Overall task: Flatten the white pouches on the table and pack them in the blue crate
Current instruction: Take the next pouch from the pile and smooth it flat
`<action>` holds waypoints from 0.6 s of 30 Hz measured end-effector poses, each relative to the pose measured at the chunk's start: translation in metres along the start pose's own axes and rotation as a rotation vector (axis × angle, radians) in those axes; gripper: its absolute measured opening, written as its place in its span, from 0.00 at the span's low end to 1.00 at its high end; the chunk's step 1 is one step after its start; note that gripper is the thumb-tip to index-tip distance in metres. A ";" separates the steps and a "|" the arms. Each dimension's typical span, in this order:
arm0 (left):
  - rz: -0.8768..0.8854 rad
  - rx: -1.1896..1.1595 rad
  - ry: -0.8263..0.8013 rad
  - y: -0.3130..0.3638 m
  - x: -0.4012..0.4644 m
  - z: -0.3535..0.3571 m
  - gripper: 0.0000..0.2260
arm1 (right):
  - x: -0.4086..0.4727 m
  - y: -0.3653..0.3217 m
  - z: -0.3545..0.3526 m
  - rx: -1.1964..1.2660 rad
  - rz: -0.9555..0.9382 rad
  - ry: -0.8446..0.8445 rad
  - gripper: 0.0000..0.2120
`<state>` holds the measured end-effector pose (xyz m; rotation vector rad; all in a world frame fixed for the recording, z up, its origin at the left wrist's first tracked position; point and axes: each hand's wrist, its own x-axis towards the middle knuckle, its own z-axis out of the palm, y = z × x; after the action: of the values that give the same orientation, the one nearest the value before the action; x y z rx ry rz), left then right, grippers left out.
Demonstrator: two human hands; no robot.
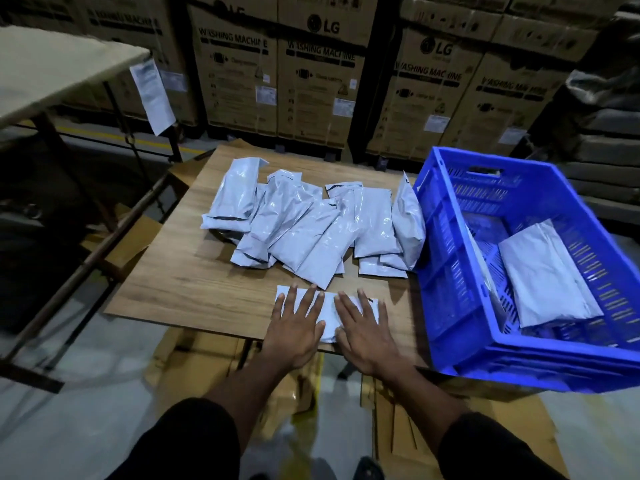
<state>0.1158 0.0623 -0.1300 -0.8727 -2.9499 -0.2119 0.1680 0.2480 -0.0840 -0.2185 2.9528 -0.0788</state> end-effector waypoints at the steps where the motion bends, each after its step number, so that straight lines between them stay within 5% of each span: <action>1: -0.005 -0.006 -0.007 -0.001 0.000 0.001 0.27 | 0.000 -0.002 0.002 0.006 -0.011 0.001 0.31; 13: -0.045 -0.042 -0.096 -0.002 -0.002 -0.010 0.27 | 0.001 -0.003 0.009 -0.065 0.015 -0.041 0.27; 18: -0.081 -0.045 -0.120 -0.002 -0.005 -0.010 0.28 | 0.003 -0.001 -0.001 0.022 -0.014 -0.083 0.35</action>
<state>0.1191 0.0568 -0.1212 -0.7994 -3.1065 -0.2389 0.1654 0.2467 -0.0832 -0.2338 2.8671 -0.1011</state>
